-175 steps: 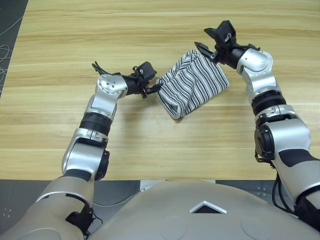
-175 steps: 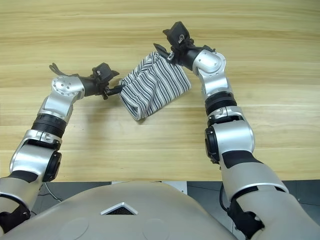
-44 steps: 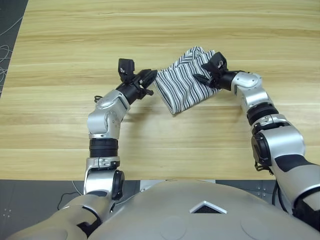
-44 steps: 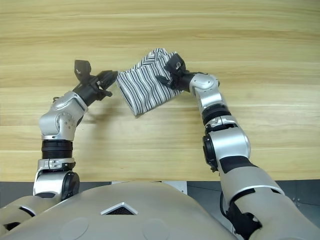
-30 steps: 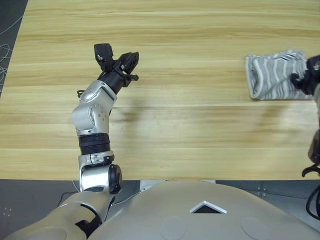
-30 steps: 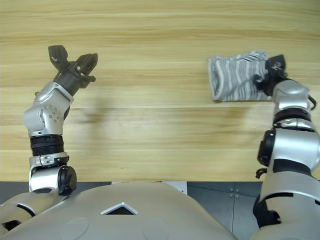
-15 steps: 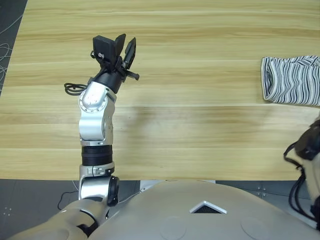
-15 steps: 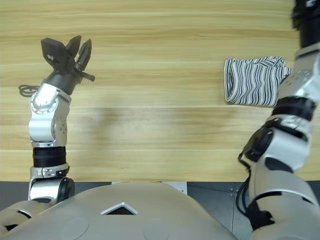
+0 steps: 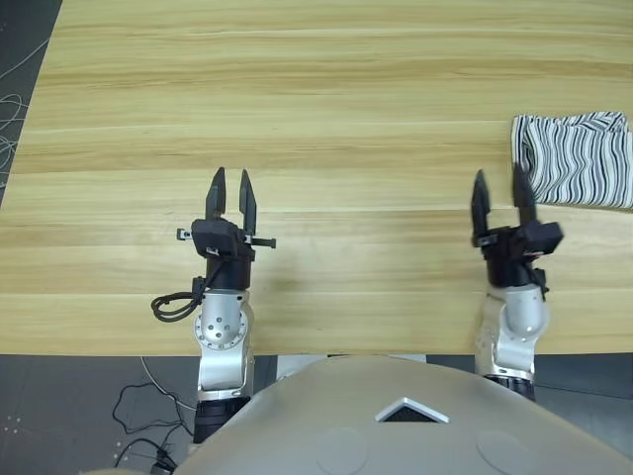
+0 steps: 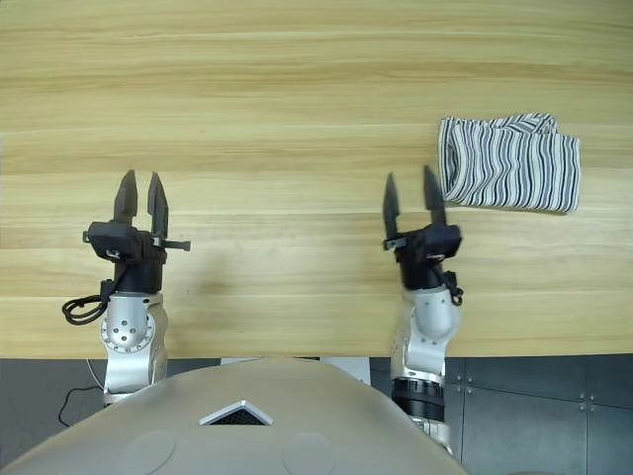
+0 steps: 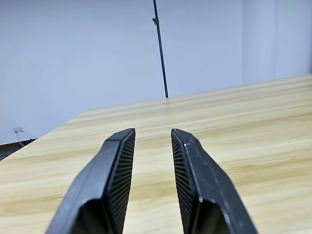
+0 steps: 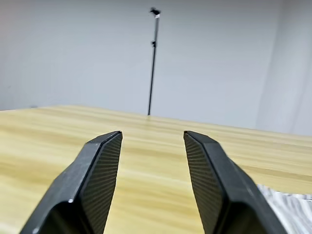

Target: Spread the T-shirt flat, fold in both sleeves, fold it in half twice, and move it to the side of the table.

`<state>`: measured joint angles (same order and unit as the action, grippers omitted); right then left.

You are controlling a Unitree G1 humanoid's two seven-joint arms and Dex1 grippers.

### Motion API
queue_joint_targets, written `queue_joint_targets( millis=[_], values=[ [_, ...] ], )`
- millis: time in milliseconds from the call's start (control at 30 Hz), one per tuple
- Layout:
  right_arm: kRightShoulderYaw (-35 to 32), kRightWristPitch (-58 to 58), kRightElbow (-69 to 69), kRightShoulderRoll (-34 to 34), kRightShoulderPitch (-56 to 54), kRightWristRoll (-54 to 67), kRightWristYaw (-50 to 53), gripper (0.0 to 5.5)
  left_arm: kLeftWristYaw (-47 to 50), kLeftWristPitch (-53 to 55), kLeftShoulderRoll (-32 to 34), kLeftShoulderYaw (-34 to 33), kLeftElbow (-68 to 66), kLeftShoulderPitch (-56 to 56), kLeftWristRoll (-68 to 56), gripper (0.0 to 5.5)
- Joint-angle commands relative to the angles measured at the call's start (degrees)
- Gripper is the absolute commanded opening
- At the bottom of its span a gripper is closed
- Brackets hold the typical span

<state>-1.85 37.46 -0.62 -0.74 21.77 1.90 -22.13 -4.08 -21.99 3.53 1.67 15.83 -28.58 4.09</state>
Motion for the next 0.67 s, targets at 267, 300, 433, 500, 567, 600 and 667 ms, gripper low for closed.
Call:
queue_joint_targets(
  millis=[267,300,433,500,567,600,667],
  values=[
    [3.45,-1.63,1.66,2.75,0.18,-6.21,5.89,2.35,-0.72,1.66,0.2,2.62,-1.81,0.13,0.14,1.38],
    [3.54,-1.71,1.8,2.89,0.12,-6.16,6.24,2.35,-0.68,1.72,0.26,2.8,-1.89,0.18,0.21,1.38],
    [3.12,-0.94,2.43,3.69,-0.23,-8.12,9.05,2.35,-0.61,1.79,0.49,3.48,-2.3,0.34,0.56,1.38],
    [3.3,-0.97,2.96,3.97,-0.5,-8.3,9.91,2.35,-0.47,1.75,0.5,3.77,-2.52,0.43,0.76,1.38],
    [3.7,-0.91,3.52,4.02,-0.39,-8.5,10.72,2.35,-0.56,1.8,0.59,3.99,-2.71,0.64,0.88,1.38],
    [3.86,-0.78,3.72,4.04,-0.33,-8.65,11.09,2.35,-0.59,1.83,0.63,4.05,-2.77,0.72,0.93,1.38],
    [4.07,-0.43,4.12,4.01,-0.36,-8.69,11.92,2.35,-0.62,1.97,0.68,4.23,-3.06,0.92,1.03,1.38]
  ],
)
